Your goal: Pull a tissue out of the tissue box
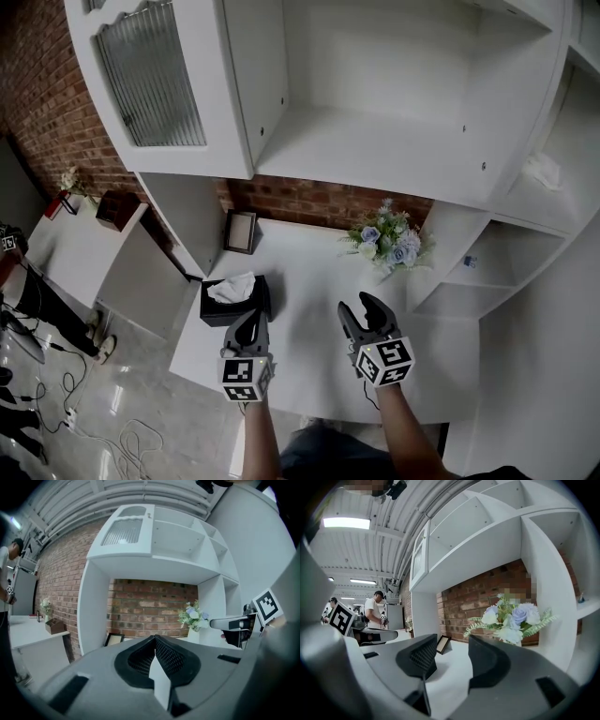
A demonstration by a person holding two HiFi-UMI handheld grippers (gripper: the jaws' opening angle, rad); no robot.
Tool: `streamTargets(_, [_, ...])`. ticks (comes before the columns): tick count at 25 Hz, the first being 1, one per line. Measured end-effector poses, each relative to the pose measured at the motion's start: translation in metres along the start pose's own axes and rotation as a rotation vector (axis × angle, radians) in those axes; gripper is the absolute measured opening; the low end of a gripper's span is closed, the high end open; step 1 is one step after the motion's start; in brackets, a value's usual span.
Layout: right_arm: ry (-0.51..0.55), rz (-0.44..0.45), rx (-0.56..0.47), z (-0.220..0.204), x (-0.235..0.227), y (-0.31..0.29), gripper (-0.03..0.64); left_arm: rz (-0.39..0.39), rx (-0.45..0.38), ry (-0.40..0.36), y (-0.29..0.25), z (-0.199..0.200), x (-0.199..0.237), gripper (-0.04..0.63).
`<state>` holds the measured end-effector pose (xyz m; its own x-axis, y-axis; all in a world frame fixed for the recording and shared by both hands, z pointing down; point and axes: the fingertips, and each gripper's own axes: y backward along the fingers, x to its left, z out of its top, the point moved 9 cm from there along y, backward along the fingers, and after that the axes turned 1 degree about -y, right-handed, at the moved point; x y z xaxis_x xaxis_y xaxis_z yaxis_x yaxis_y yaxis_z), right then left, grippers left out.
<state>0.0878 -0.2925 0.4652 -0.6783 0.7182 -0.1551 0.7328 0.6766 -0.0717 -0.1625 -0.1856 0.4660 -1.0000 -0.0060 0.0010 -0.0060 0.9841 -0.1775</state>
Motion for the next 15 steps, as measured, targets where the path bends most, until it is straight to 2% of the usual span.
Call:
streamTargets(7, [0.051, 0.068, 0.019, 0.009, 0.015, -0.035, 0.196, 0.018, 0.0, 0.02, 0.001, -0.002, 0.022, 0.009])
streamTargets(15, [0.222, 0.269, 0.085, 0.035, 0.048, -0.103, 0.196, 0.083, 0.001, 0.072, 0.006, -0.017, 0.052, 0.009])
